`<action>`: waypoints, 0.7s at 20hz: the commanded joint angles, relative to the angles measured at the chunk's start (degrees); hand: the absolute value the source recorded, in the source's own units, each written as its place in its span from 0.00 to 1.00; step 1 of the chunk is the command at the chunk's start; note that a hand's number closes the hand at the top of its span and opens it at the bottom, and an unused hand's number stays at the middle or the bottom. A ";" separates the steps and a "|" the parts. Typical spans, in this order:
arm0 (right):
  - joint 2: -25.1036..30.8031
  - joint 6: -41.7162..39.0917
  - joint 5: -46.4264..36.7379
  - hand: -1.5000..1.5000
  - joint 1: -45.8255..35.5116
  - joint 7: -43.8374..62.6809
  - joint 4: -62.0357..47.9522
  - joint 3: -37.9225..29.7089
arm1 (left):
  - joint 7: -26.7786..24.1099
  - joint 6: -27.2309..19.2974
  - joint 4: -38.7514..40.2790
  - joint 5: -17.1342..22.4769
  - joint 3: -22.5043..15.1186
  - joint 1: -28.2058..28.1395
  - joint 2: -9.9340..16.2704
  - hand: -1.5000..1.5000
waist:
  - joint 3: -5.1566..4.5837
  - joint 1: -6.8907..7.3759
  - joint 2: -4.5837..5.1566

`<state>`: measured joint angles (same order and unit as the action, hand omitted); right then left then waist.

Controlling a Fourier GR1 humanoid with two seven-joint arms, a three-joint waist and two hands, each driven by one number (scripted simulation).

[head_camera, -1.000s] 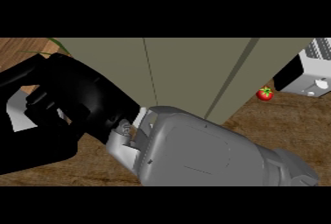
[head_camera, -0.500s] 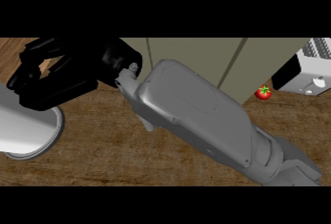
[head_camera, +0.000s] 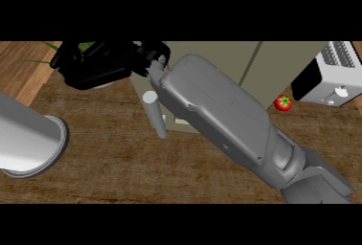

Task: Pick up the wine, place it into the cabinet and close the cabinet

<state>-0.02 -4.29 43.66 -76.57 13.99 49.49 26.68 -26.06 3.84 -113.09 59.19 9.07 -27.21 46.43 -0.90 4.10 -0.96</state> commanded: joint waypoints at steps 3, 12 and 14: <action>7.59 1.05 -2.15 1.00 3.22 -5.68 -8.17 -4.37 | 1.28 1.28 -1.79 1.02 0.19 -0.59 0.20 0.00 | 0.89 -1.56 1.99; 10.14 -2.09 -0.73 1.00 4.31 -8.39 -9.40 -5.40 | 3.38 -0.09 -4.74 2.83 -2.13 2.45 -0.04 0.00 | 0.90 -4.09 2.92; 9.32 -1.86 -0.75 1.00 4.00 -9.41 -9.77 -4.98 | 4.41 -0.70 -5.49 2.33 -4.41 2.25 -0.34 0.00 | 0.86 -4.32 3.13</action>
